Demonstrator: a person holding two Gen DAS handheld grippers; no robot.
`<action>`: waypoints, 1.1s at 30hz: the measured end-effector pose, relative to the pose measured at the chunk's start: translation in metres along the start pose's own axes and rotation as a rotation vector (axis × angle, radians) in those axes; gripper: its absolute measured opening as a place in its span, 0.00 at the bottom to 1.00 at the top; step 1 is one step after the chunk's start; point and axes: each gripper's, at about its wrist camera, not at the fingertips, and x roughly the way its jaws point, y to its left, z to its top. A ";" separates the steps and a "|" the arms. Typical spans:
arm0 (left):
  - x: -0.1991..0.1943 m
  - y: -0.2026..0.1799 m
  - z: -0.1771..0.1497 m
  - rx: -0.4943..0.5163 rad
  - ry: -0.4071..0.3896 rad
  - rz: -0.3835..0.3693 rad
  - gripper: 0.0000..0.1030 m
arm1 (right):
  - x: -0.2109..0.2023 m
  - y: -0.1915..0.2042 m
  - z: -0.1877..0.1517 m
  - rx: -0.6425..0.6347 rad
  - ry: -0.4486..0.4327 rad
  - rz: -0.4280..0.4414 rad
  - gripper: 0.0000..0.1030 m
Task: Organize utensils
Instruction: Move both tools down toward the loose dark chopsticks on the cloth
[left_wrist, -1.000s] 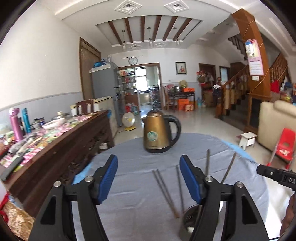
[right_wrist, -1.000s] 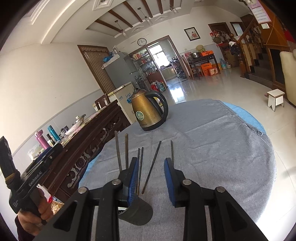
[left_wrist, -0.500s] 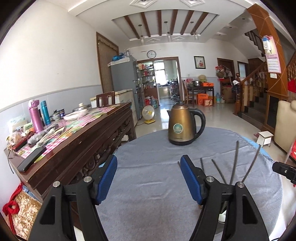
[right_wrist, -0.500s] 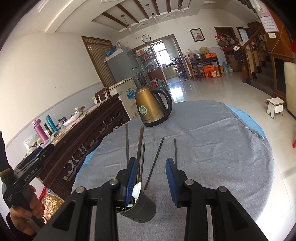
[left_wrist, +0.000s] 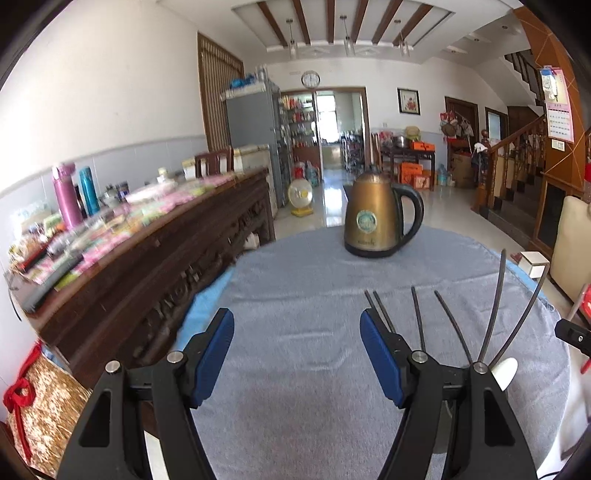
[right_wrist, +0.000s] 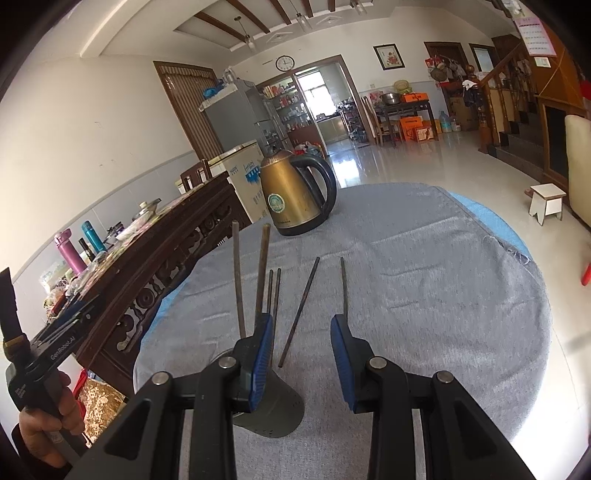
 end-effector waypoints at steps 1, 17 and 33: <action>0.006 0.001 -0.002 -0.006 0.018 -0.008 0.69 | 0.002 -0.001 -0.001 0.005 0.006 0.000 0.34; 0.094 0.011 -0.046 -0.066 0.282 -0.032 0.69 | 0.059 -0.033 -0.018 0.082 0.131 -0.028 0.34; 0.173 0.005 -0.034 -0.024 0.421 -0.151 0.69 | 0.147 -0.064 0.009 0.077 0.274 -0.081 0.34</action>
